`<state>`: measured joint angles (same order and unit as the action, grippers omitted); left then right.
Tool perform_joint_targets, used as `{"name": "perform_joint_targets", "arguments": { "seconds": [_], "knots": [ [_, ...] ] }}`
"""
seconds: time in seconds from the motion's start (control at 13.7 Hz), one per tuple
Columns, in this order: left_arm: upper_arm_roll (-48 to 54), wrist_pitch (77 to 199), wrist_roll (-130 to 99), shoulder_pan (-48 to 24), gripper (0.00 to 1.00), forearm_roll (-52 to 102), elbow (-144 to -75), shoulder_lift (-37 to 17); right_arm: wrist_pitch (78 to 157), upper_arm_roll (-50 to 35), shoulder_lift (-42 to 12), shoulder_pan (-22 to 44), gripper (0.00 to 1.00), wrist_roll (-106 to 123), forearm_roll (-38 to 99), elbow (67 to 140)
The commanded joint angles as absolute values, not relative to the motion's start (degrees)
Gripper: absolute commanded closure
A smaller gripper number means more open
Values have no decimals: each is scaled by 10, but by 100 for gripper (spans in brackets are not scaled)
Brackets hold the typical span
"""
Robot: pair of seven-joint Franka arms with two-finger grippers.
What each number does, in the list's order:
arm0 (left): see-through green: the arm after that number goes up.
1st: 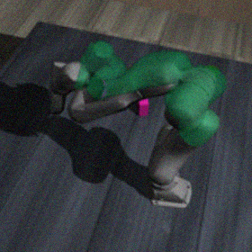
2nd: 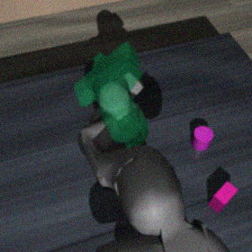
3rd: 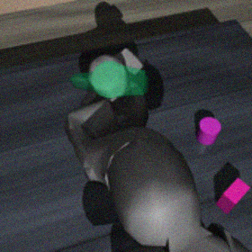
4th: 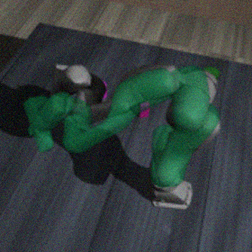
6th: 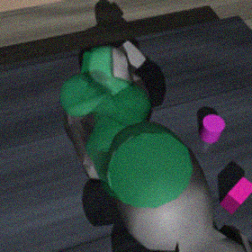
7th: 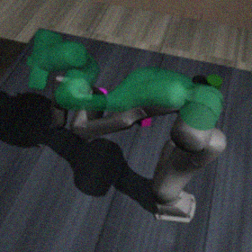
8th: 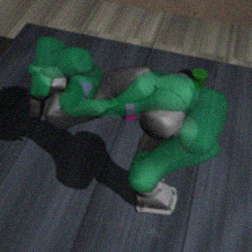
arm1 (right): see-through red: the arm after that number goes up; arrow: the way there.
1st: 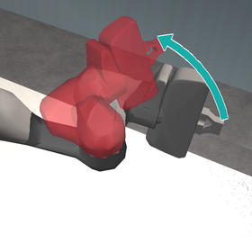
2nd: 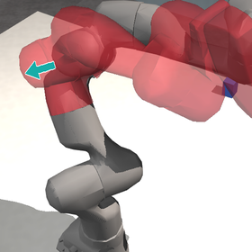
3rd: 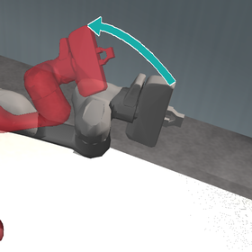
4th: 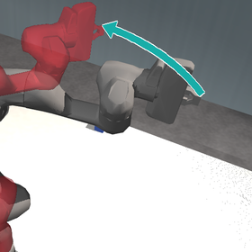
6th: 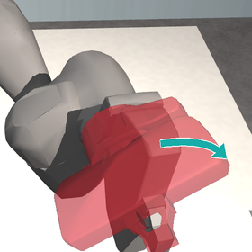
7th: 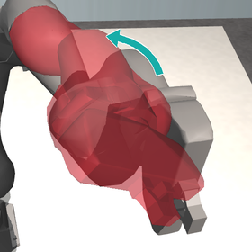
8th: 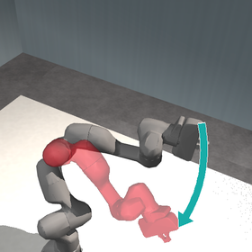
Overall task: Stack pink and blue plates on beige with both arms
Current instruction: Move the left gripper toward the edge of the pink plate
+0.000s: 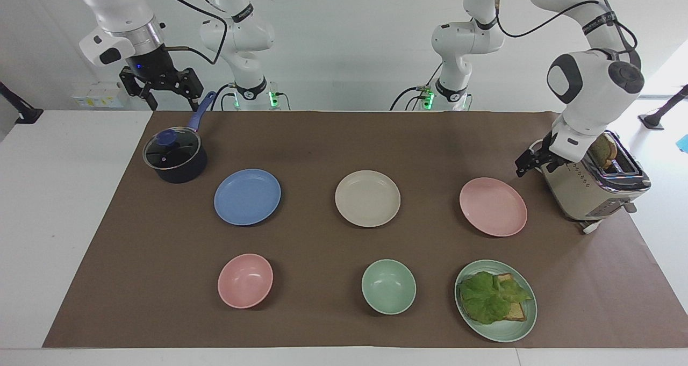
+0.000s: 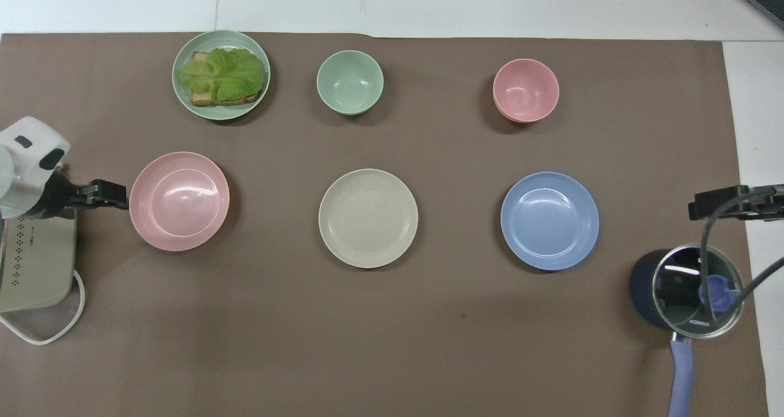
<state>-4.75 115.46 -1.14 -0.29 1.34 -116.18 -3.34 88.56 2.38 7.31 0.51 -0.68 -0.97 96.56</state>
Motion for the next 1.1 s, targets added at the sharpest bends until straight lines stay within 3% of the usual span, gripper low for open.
{"name": "perform_joint_targets", "arguments": {
  "seconds": [0.0,0.51,0.59,0.66,0.8,1.02],
  "knots": [
    [-45,1206,-4,6,0,7,-1173,-69,889,21,83,-2,0,2,-15,979],
    [-45,1259,-25,7,0,8,-1225,-87,889,21,84,-2,0,3,-14,980],
    [-45,1259,-24,6,42,8,-1227,-87,889,21,84,-2,0,3,-14,980],
    [-45,1257,-23,6,60,8,-1227,-86,889,21,84,-2,0,3,-14,980],
    [-45,1257,-23,7,76,8,-1228,-86,889,21,84,-2,0,3,-14,980],
    [-45,1252,-22,7,82,8,-1229,-84,889,21,84,-2,0,3,-14,980]
  ]
}}
